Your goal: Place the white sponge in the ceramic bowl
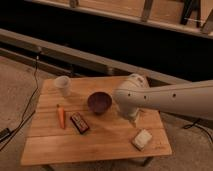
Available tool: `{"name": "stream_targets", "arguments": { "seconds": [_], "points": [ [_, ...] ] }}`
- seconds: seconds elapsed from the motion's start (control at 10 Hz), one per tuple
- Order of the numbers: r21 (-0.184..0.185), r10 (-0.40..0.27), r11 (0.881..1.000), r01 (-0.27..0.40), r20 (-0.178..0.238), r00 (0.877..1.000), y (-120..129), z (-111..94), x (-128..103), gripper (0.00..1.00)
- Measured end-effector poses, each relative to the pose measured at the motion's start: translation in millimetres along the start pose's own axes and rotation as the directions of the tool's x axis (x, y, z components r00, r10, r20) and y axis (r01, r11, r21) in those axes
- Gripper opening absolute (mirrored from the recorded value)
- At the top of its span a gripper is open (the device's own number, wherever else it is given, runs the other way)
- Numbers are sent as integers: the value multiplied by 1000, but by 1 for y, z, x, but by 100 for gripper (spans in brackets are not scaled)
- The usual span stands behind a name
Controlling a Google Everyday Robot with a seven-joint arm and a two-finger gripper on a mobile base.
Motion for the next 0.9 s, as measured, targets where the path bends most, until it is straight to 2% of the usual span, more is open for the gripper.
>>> {"name": "stream_targets", "arguments": {
  "seconds": [0.3,0.6,0.9],
  "points": [
    [63,102,993,-99,-49,994,-40,9,-18,65],
    [72,167,984,-162,-73,983,-64,6,-31,65],
    [48,154,987,-151,-67,986,-74,20,-33,65]
  ]
}}
